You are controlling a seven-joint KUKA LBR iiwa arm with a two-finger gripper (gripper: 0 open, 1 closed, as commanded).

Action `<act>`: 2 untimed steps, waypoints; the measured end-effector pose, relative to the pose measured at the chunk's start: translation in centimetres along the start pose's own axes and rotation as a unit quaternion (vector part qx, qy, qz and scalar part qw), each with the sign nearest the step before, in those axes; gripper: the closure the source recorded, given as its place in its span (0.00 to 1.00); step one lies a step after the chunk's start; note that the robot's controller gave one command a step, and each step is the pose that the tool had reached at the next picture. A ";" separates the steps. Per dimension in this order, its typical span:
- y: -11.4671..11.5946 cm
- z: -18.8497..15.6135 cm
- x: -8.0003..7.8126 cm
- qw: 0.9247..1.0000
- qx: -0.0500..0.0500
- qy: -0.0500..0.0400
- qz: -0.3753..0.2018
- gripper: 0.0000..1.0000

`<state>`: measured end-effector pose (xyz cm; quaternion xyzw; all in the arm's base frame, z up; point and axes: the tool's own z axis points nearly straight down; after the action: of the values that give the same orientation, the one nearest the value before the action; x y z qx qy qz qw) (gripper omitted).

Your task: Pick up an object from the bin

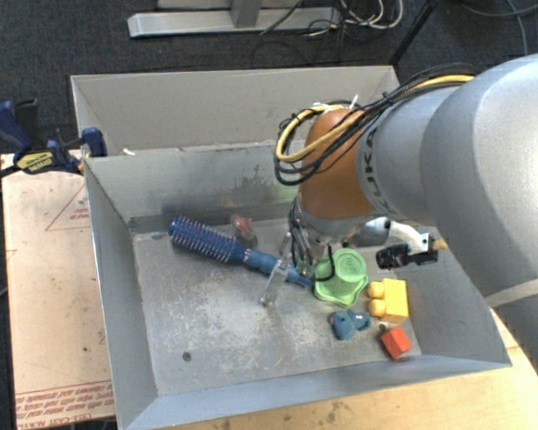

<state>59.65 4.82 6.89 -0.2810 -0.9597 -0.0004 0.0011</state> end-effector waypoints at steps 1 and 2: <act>0.1 0.0 0.0 1.000 0.000 0.000 -0.001 0.00; 0.1 -0.1 0.0 1.000 -0.001 -0.001 -0.002 1.00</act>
Offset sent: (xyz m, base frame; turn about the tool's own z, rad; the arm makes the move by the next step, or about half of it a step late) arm 0.0000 0.0000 0.0000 0.0000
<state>59.73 4.89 6.96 -0.2794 -0.9602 -0.0008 0.0004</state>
